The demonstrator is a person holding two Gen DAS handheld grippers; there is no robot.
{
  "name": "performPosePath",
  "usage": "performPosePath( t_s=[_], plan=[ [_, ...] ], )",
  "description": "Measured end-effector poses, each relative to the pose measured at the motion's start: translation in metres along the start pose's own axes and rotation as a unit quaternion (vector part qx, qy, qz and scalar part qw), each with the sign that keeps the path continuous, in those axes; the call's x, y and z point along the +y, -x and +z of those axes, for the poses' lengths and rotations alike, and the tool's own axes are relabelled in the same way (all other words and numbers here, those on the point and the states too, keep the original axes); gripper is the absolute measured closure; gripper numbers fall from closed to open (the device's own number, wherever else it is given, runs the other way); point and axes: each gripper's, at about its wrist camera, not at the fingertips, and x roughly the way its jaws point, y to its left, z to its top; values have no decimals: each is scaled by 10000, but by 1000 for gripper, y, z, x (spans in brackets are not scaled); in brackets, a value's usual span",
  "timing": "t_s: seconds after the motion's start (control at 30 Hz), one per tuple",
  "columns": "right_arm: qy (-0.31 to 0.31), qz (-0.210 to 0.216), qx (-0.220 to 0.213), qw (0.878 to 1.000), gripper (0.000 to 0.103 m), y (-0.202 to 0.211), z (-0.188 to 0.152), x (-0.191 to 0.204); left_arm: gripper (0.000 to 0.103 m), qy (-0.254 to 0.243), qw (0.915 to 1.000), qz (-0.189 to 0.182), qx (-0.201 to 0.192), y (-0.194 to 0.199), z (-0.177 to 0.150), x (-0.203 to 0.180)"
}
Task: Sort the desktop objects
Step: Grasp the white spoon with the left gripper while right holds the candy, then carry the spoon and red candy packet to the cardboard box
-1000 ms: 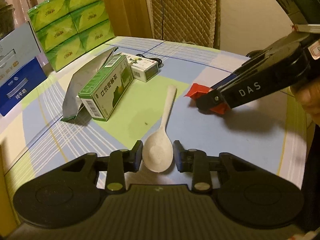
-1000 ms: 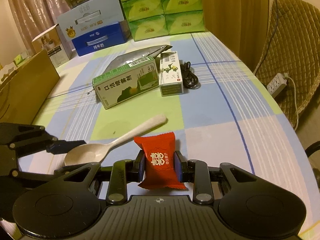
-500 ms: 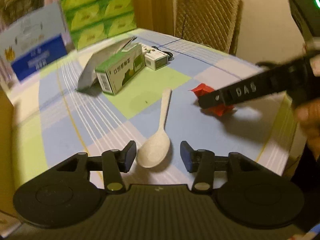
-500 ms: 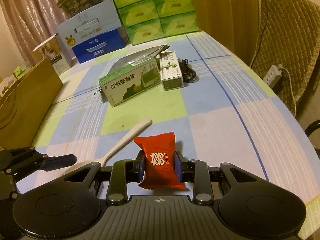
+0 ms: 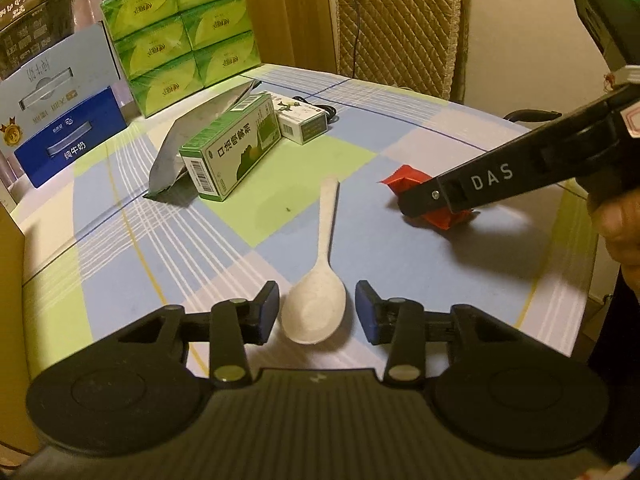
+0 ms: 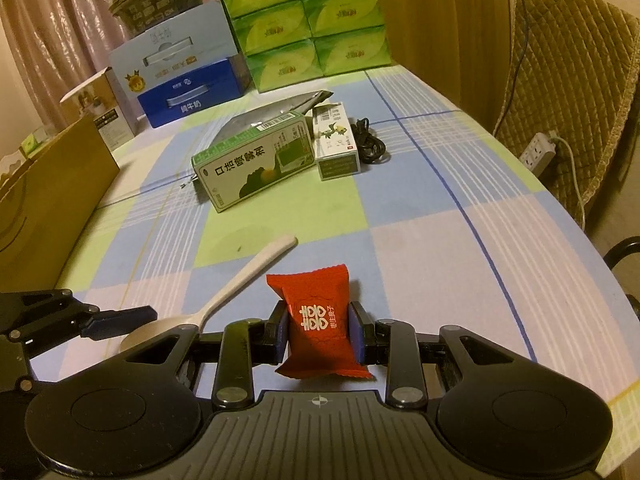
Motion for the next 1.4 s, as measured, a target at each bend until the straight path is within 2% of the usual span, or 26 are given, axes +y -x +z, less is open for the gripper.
performPosePath(
  t_s=[0.13, 0.2, 0.27, 0.3, 0.37, 0.6, 0.73, 0.8, 0.9, 0.93, 1.1, 1.27, 1.4],
  plan=[
    [69, -40, -2, 10000, 75, -1, 0, 1, 65, 51, 10000, -50, 1, 2, -2, 1],
    [162, -61, -4, 9999, 73, -2, -1, 4, 70, 103, 9999, -106, 12, 2, -2, 2],
    [274, -100, -16, 9996, 63, -2, -2, 7, 75, 170, 9997, -174, 33, 2, -1, 3],
    [322, -141, -28, 9994, 53, -2, -3, 9, 75, 190, 9997, -164, 44, 2, -1, 3],
    [390, -212, -51, 9990, 44, -2, -5, 11, 76, 223, 9996, -149, 46, 2, 0, 3],
    [557, -268, -37, 9981, 42, -5, -7, 14, 76, 520, 9985, -146, 54, 3, -1, 10],
    [853, -427, -61, 9954, 44, -9, -8, 21, 76, 608, 9980, -178, 37, 5, 0, 12],
    [1083, -519, -81, 9927, 49, -11, -11, 26, 76, 678, 9975, -194, 48, 4, 0, 13],
    [1231, -482, -73, 9912, 66, -12, -12, 31, 76, 797, 9966, -202, 55, 4, 0, 16],
    [1252, -499, -67, 9909, 75, -12, -12, 32, 76, 836, 9963, -206, 57, 4, 0, 17],
    [879, -425, -106, 9952, 77, -9, -10, 27, 76, 887, 9959, -190, 5, 7, 0, 19],
    [767, -303, -374, 9959, 77, 4, -3, 30, 76, 908, 9955, -111, -237, 19, 6, 20],
    [758, -192, -411, 9961, 77, 9, -2, 37, 77, 859, 9956, -19, -371, 27, 13, 20]
  ],
)
